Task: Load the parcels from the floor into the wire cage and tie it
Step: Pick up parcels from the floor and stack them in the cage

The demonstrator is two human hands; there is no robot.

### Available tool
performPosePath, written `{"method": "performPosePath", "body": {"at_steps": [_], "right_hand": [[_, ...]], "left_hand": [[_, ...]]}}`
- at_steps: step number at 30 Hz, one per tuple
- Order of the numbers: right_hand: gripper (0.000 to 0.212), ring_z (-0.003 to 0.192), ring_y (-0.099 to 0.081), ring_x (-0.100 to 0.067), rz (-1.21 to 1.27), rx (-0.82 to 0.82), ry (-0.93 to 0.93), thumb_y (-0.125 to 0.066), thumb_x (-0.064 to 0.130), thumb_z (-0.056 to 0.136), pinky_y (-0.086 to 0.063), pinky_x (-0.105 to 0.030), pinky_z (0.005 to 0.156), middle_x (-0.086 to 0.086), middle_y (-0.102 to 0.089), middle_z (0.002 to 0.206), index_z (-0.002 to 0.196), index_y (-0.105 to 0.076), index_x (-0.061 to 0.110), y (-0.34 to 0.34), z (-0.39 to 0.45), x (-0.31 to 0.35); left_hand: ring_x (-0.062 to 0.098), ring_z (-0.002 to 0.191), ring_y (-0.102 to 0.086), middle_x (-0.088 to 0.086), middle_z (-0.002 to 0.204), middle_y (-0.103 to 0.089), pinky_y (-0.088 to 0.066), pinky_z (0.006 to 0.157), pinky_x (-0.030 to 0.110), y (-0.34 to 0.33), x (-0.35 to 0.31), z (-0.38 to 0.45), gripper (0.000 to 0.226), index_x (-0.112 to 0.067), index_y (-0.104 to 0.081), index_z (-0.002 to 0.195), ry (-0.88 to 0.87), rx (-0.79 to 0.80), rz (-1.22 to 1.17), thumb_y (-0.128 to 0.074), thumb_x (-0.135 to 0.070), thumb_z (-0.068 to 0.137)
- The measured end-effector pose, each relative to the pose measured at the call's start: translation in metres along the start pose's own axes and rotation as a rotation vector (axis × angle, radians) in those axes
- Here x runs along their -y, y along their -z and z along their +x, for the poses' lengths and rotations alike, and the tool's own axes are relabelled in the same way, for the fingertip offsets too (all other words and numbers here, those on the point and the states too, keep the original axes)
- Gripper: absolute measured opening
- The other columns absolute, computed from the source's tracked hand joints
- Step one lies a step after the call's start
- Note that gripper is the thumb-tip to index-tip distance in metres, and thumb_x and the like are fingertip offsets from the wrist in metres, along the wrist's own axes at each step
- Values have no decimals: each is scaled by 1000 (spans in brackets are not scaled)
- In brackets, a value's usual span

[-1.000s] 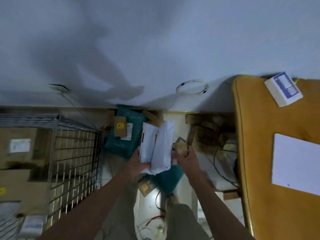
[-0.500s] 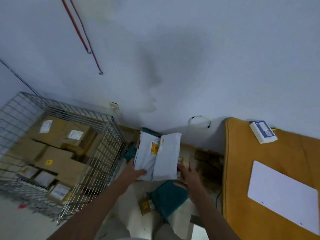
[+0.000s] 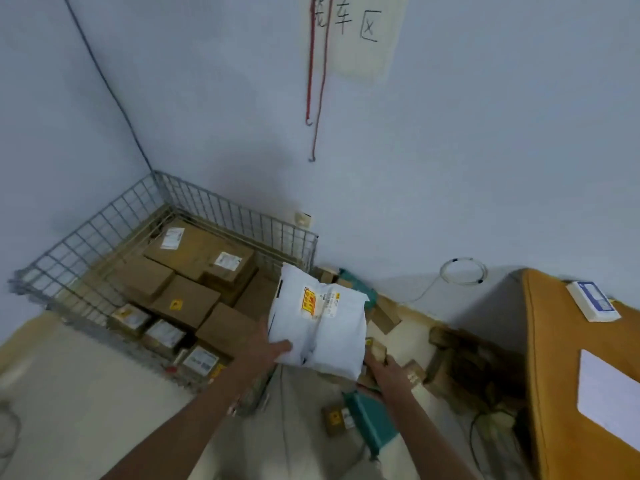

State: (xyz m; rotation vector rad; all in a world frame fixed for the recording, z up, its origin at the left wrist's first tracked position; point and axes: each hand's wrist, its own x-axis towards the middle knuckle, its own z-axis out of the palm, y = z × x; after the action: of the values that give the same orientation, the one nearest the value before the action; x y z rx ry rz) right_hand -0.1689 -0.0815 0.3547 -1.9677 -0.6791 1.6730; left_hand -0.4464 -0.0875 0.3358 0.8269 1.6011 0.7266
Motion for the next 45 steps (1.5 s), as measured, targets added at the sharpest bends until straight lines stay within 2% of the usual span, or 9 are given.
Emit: {"method": "performPosePath", "body": {"at_steps": [8, 17, 21, 26, 29, 32, 36, 39, 45], "right_hand": [[58, 86, -70, -24, -238, 13, 116, -78, 43, 85, -64, -43, 69, -5, -64, 104, 124, -43, 17, -165, -58, -11], [83, 85, -62, -16, -524, -167, 313, -85, 71, 54, -57, -39, 71, 5, -56, 101, 108, -34, 32, -290, -49, 13], [87, 89, -60, -15, -743, -170, 424, -60, 94, 55, -56, -37, 72, 8, -53, 104, 112, -33, 35, -351, -22, 27], [93, 104, -59, -22, -839, -53, 431, -58, 81, 68, -52, -35, 74, -3, -50, 128, 137, -31, 23, -411, 18, 44], [95, 111, -60, -22, -771, 3, 368, -65, 76, 76, -51, -31, 82, -1, -54, 132, 144, -31, 19, -443, 42, 56], [91, 97, -67, -21, -707, 11, 240, -70, 68, 78, -53, -30, 74, -1, -63, 120, 144, -31, 20, -477, 66, 62], [63, 84, -69, -23, -426, -52, 19, -73, 54, 84, -61, -42, 70, -4, -67, 105, 128, -40, 24, -512, 117, 64], [30, 77, -68, -21, -248, -120, -145, -73, 30, 92, -61, -32, 61, -10, -70, 95, 111, -59, 11, -533, 155, 46], [25, 94, -70, -26, -239, -52, -296, -75, 27, 91, -61, -37, 79, -12, -72, 104, 108, -63, 14, -611, 222, -26]], "left_hand": [[24, 128, -55, 1, 143, -53, -45, 104, 33, 109, 55, -41, 77, -24, -25, 155, -109, 12, 416, -63, -52, 94], [18, 95, -66, 2, 113, -62, -58, 81, 32, 158, 64, -2, 118, -18, -40, 131, 156, -91, -48, -60, -100, 50], [17, 82, -75, 16, 106, -70, -58, 60, 26, 198, 73, 45, 95, 7, -57, 126, 255, -178, -274, -83, -65, 70], [19, 117, -56, -1, 134, -52, -48, 87, 24, 248, 61, 99, 56, -18, -41, 135, 322, -172, -210, -74, -34, 93], [22, 107, -63, 1, 126, -60, -52, 84, 26, 281, 62, 134, 92, -17, -47, 133, 292, -115, -211, -88, -61, 63], [8, 83, -62, 0, 108, -64, -53, 65, 20, 318, 80, 172, 62, -12, -51, 131, 390, -73, -215, -81, -39, 84], [20, 94, -74, 8, 117, -72, -63, 76, 38, 382, 105, 251, 94, -16, -59, 124, 433, 33, -116, -89, -72, 54], [20, 95, -70, 6, 116, -71, -58, 68, 31, 428, 127, 314, 64, -15, -57, 120, 477, 131, -156, -86, -49, 75], [29, 121, -63, 4, 139, -61, -52, 101, 48, 512, 180, 399, 85, -20, -50, 144, 452, 170, -113, -86, -52, 75]]}}
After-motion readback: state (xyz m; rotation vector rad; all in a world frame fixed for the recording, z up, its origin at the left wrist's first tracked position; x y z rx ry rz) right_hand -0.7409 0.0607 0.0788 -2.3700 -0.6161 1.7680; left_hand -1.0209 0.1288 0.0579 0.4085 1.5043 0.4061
